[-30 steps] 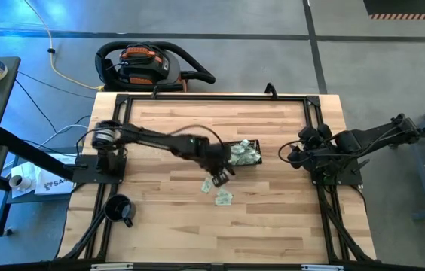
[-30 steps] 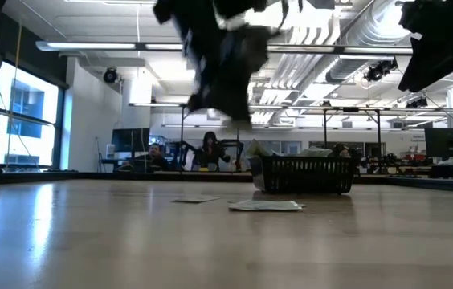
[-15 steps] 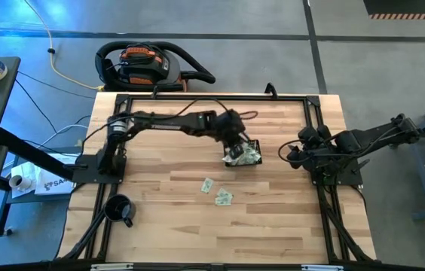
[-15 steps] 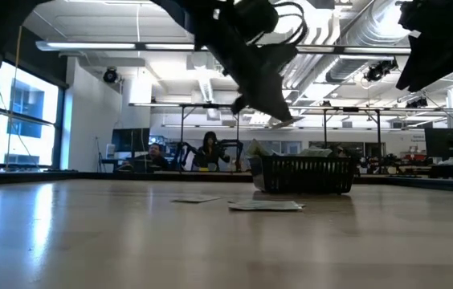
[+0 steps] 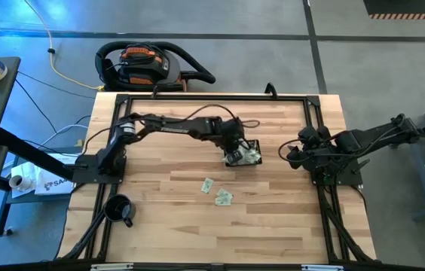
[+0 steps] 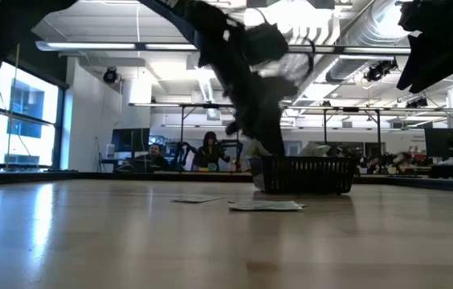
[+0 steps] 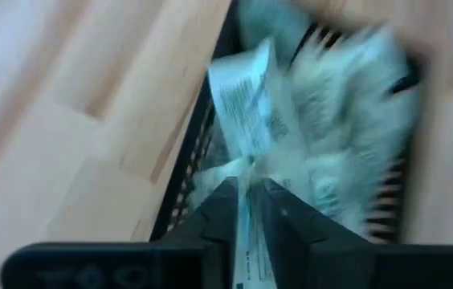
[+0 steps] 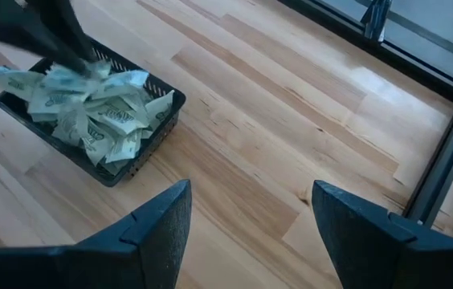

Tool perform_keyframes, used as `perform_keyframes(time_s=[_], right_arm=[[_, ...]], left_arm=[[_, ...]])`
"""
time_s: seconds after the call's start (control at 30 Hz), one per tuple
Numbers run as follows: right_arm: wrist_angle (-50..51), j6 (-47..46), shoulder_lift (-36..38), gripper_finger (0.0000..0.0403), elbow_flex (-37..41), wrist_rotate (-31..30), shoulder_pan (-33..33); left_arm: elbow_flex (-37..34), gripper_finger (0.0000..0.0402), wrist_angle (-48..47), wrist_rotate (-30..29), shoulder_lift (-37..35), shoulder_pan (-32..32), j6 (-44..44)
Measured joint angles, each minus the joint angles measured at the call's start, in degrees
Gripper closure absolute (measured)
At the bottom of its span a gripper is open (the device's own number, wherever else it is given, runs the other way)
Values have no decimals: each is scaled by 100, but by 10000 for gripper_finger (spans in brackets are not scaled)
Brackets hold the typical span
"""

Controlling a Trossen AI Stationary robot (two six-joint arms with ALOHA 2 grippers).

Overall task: Pick and place Stevia / Truvia into bins
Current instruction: Put the green stevia packet into the black bin

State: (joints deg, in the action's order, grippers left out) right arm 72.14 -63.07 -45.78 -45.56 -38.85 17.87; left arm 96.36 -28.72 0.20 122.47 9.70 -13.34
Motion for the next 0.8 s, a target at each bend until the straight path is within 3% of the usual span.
perform_keyframes(time_s=[0.23, 0.37, 0.5, 0.8], right_arm=[[2, 2, -2, 153, -2, -7, 0], [13, 28, 0, 153, -2, -2, 0], [72, 46, -2, 153, -2, -81, 0], [138, 287, 0, 153, -2, -269, 0]], left_arm=[[14, 251, -42, -88, -692, -80, -192], [24, 222, -895, 194, -1076, -250, -337], [-23, 211, -2084, 5, -1073, -746, -503], [-821, 200, -2002, -732, -1011, -1810, -3174]])
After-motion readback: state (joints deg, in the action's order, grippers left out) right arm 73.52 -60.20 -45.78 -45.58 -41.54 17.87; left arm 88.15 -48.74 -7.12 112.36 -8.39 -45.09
